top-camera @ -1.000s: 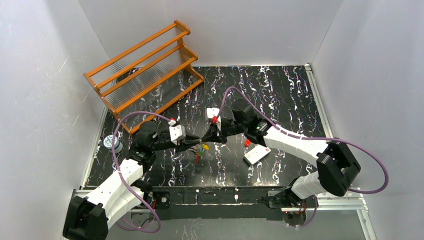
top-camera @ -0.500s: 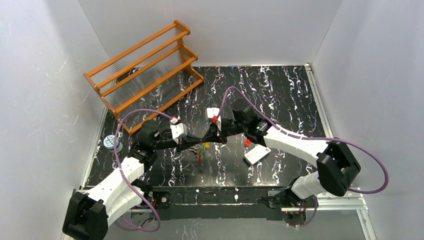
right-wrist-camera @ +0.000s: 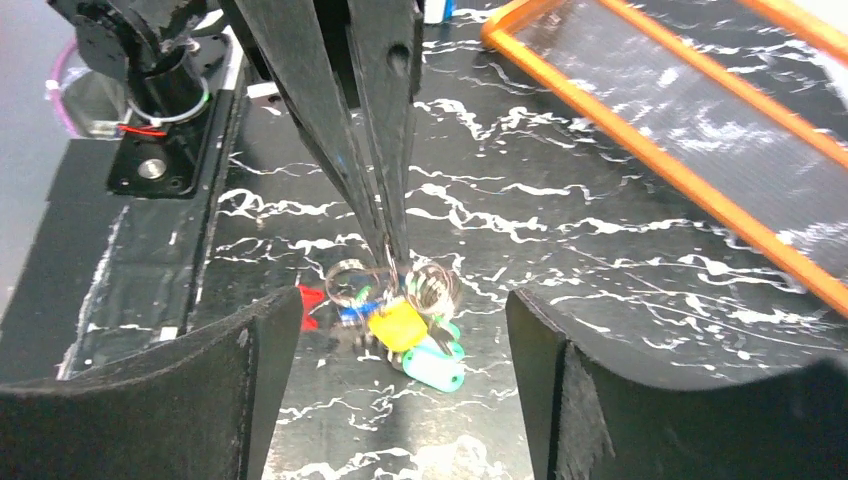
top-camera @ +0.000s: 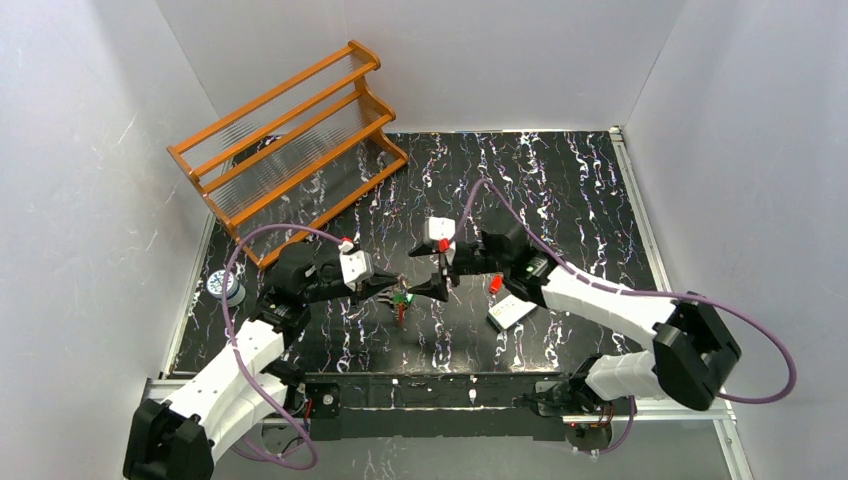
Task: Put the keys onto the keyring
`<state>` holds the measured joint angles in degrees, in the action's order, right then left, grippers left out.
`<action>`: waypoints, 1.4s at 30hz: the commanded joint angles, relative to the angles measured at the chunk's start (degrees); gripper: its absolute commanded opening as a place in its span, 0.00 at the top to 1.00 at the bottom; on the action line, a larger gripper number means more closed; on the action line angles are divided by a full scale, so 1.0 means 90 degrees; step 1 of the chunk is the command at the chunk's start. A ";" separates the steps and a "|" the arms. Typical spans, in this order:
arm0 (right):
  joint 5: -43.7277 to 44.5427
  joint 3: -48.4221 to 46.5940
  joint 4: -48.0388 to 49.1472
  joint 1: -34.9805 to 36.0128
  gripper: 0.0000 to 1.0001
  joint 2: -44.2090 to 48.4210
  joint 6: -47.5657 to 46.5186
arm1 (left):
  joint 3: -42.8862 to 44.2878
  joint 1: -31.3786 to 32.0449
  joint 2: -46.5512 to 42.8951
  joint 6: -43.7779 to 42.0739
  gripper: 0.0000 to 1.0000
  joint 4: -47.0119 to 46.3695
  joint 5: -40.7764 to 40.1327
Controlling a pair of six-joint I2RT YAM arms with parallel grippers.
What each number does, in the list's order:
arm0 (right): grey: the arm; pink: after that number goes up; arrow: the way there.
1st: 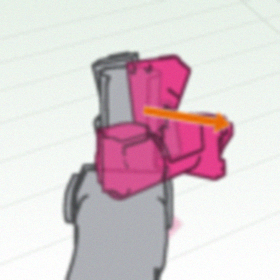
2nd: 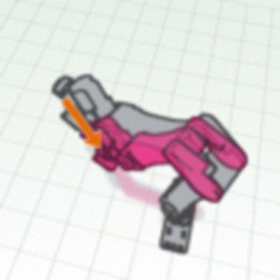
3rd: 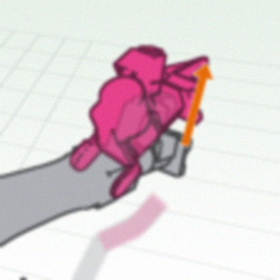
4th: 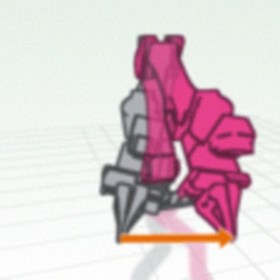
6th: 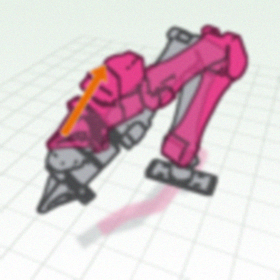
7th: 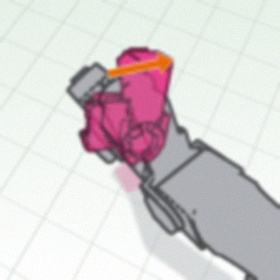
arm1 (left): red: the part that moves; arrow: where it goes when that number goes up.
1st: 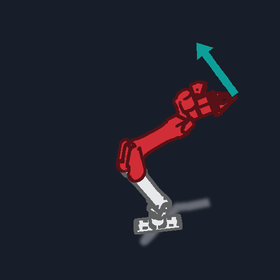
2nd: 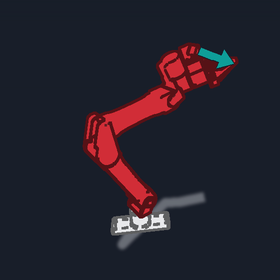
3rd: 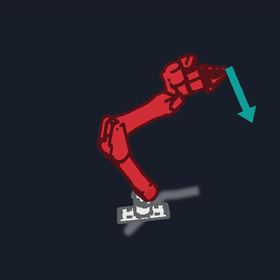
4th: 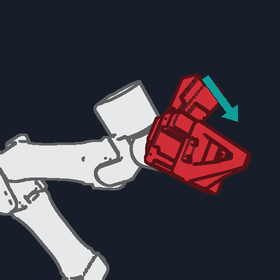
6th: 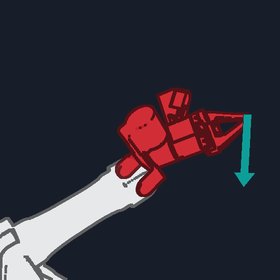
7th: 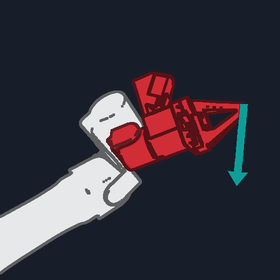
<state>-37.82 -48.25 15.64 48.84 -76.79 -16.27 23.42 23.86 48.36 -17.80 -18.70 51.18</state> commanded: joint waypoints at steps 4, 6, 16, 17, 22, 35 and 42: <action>0.0979 0.0832 0.1648 0.0009 0.08 0.0867 0.0055 | -0.0197 0.0035 -0.0969 -0.1065 1.00 -0.0154 0.0174; 0.1032 0.0884 0.1721 0.0017 0.06 0.0900 0.0083 | -0.0450 0.0044 -0.1295 -0.1290 1.00 -0.0464 0.0277; 0.1026 0.0914 0.1798 0.0015 0.01 0.0869 0.0118 | -0.1038 0.0054 -0.2293 -0.1555 1.00 -0.1066 0.0089; 0.1027 0.0917 0.1798 0.0018 0.01 0.0867 0.0128 | -0.1040 0.0054 -0.2305 -0.1556 1.00 -0.1080 0.0078; 0.1090 0.0945 0.1843 0.0015 0.01 0.0822 0.0210 | -0.0962 0.0054 -0.2205 -0.1214 1.00 -0.1110 -0.0050; 0.2487 0.0038 0.0937 -0.0413 0.01 -0.0215 0.2596 | -0.0510 0.0054 -0.1555 -0.0743 1.00 -0.0463 -0.0118; 0.2461 -0.0248 0.0163 -0.1356 0.01 -0.0891 0.4352 | -0.0494 0.0054 -0.1594 -0.0802 1.00 -0.0299 -0.0123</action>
<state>-17.04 -48.16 21.19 40.86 -83.11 11.03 16.25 24.14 34.79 -24.80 -21.67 50.09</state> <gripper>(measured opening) 0.985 0.018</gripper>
